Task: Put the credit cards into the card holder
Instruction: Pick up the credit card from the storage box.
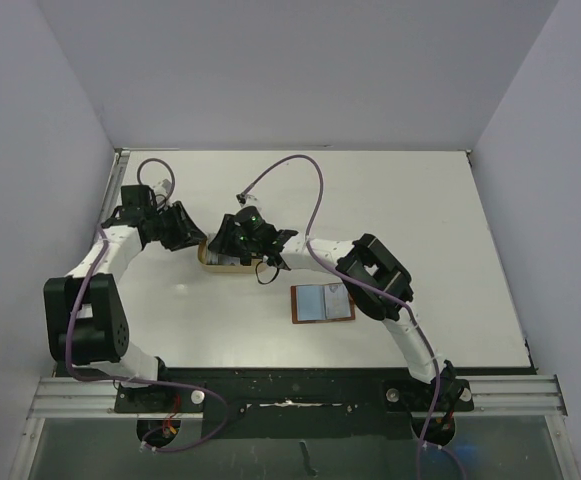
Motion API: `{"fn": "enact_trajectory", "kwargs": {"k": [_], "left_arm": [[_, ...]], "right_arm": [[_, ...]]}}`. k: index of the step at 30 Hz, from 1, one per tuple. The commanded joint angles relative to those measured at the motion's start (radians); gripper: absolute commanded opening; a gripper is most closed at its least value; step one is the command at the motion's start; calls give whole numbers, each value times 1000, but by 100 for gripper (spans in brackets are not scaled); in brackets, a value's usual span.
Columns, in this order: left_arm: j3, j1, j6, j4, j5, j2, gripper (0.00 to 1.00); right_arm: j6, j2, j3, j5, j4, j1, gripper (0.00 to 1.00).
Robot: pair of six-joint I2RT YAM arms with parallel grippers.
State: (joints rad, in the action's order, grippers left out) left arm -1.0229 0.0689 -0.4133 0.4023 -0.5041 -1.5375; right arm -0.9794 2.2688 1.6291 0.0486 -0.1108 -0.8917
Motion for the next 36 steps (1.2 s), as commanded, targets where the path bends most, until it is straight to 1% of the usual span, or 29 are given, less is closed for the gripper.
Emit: {"fn": "enact_trajectory", "kwargs": {"k": [1,10,13,19,27,32,36], "left_arm": [[-7,-17,33,-6,-39,-24,32],[-8,-21,54,9,20,-67,29],[-14,-21,62,17,65,-67,26],[-19,-21,73,27,67,-78,23],[-20,-20,73,36,131,-69,16],[-17,-20,73,35,146,-67,11],[-20,-20,70,25,130,-79,11]], "right_arm": [[24,18,24,-42,62,-12,32],[24,8,18,-47,66,-13,32],[24,7,14,-49,66,-13,32],[22,6,11,-47,64,-13,32],[22,9,8,-46,62,-13,32],[24,9,6,-46,62,-12,32],[22,11,6,-46,59,-13,32]]}}
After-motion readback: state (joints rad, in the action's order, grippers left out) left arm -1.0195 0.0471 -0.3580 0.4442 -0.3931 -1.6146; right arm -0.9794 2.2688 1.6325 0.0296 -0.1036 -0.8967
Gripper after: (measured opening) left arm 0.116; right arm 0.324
